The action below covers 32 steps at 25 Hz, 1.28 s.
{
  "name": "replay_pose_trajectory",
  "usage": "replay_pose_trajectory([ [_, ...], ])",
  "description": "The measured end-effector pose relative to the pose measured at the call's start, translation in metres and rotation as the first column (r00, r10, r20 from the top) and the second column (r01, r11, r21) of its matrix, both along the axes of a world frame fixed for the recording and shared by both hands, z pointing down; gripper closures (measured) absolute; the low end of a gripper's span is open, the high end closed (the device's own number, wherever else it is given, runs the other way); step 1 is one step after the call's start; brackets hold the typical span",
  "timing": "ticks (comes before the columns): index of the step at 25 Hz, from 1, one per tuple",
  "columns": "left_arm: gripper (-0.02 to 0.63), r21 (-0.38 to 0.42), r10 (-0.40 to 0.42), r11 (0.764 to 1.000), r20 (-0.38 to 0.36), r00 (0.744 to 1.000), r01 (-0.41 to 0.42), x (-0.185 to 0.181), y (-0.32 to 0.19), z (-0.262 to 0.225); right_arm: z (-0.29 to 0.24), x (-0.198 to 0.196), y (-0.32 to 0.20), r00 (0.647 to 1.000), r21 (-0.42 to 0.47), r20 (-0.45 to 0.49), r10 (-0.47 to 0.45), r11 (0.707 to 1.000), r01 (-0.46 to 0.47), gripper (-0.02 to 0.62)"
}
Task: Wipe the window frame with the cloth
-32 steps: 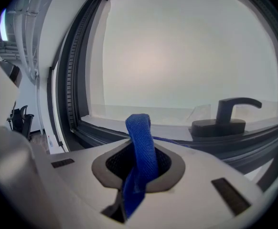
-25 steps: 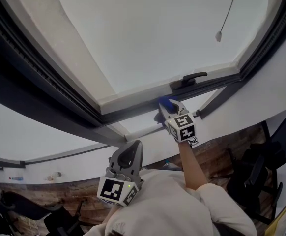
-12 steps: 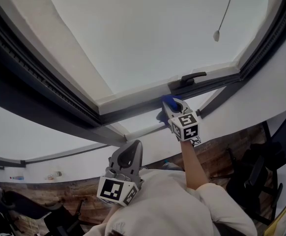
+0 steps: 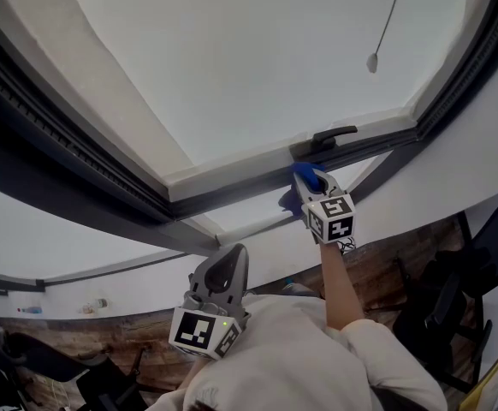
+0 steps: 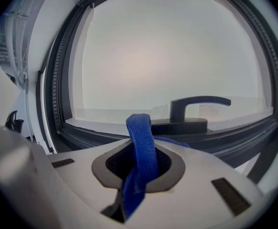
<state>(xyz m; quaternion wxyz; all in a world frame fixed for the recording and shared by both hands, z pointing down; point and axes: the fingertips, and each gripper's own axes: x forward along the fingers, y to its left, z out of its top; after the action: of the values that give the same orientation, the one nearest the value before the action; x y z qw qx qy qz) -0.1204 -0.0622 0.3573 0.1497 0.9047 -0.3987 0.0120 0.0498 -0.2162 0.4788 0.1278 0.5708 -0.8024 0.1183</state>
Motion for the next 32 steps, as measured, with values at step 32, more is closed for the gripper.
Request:
replay_pose_trajectory([
  [32,0.597,-0.018,0.002,1.000,-0.009,1.000,-0.002,-0.054,0.035,-0.002,-0.029,-0.019,0.035,0.987,0.092,0.047,0.155,0.983,-0.159,0.540],
])
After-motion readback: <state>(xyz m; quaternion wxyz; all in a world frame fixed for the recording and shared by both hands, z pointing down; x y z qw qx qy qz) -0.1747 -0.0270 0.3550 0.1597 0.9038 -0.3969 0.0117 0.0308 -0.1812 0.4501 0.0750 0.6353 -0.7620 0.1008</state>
